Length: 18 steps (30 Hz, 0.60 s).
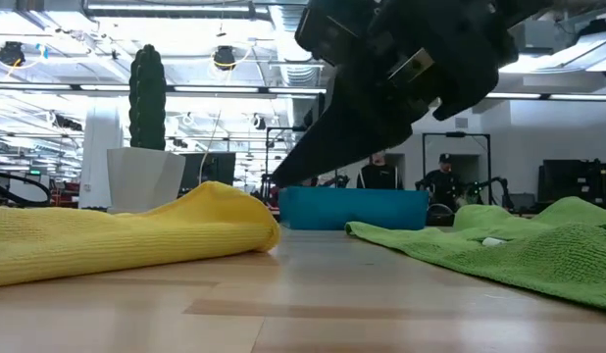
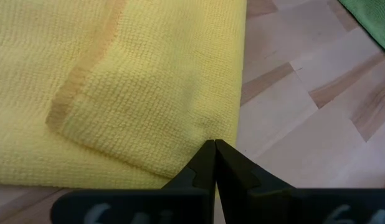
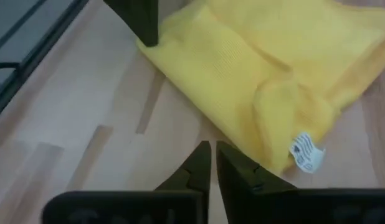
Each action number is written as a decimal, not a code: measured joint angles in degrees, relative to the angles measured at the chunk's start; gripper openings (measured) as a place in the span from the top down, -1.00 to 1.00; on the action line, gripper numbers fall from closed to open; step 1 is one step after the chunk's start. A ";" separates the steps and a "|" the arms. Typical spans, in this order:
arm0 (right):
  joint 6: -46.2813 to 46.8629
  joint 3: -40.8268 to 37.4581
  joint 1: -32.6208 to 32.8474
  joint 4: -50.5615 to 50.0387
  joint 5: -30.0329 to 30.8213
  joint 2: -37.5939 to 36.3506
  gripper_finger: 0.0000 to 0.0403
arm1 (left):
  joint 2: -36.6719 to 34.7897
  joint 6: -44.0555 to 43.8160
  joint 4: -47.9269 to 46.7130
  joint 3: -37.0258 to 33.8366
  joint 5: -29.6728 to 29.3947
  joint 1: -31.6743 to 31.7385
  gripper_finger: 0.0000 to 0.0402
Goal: Fold microfiber towels
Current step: Fold the yellow microfiber cloth
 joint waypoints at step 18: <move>-3.80 3.20 -7.15 -1.62 -1.20 7.72 0.96 | -0.04 0.25 0.63 0.00 0.42 0.13 1.00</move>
